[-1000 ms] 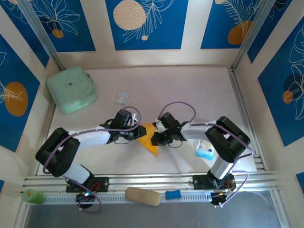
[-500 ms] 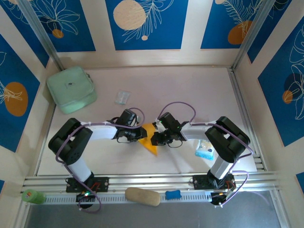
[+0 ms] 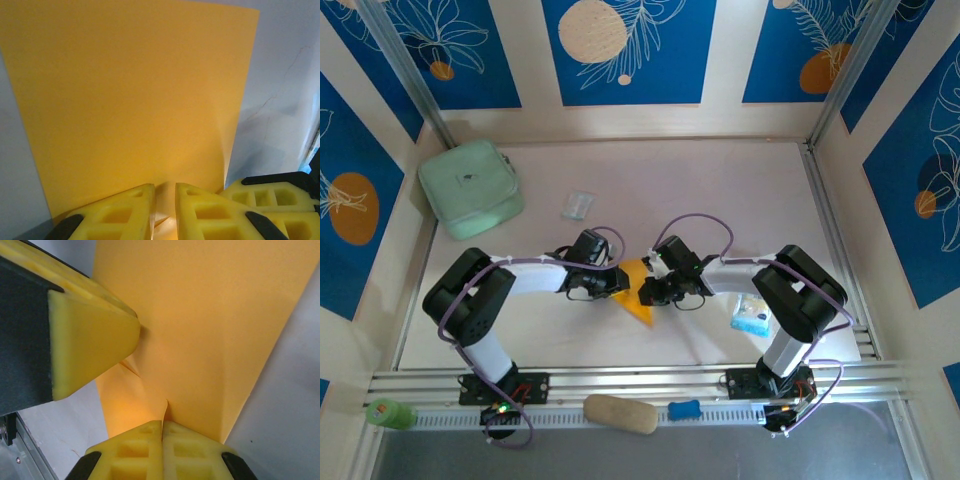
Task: Fold a paper plane with a square sheet of paper (pick it up from the middle)
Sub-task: Third fold the triangle at the center of the table.
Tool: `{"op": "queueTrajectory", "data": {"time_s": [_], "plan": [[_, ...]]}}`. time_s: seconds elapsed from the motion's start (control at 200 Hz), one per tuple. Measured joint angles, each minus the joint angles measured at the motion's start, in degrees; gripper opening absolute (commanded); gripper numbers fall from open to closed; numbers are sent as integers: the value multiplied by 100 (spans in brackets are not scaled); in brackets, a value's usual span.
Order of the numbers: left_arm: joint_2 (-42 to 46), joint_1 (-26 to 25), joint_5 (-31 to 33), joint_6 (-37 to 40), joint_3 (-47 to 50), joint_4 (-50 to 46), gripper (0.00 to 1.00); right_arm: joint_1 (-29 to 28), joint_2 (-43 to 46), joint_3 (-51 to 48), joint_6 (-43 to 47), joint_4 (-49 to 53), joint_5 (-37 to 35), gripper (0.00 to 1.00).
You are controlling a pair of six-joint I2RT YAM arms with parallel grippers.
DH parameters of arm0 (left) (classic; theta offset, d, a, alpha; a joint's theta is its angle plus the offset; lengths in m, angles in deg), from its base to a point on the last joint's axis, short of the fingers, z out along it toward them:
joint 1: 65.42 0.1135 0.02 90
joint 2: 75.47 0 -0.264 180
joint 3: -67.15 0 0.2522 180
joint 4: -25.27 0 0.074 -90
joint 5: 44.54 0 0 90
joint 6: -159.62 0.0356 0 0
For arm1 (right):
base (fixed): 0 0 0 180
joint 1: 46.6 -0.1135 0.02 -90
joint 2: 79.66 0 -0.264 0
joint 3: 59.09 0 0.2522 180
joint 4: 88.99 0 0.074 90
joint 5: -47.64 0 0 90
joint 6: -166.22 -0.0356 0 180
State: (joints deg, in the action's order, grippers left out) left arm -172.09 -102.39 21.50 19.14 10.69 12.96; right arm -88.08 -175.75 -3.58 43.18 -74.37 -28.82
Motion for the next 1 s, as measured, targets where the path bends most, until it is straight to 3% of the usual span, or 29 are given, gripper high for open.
{"op": "queueTrajectory", "data": {"time_s": [0.325, 0.995], "plan": [[7, 39, 24, 271, -289, -234, 21, -2, 0, 0, -2, -7, 46, 1], [-579, 111, -173, 452, -719, -317, 14, 61, 0, 0, 0, -13, 59, 1]]}}
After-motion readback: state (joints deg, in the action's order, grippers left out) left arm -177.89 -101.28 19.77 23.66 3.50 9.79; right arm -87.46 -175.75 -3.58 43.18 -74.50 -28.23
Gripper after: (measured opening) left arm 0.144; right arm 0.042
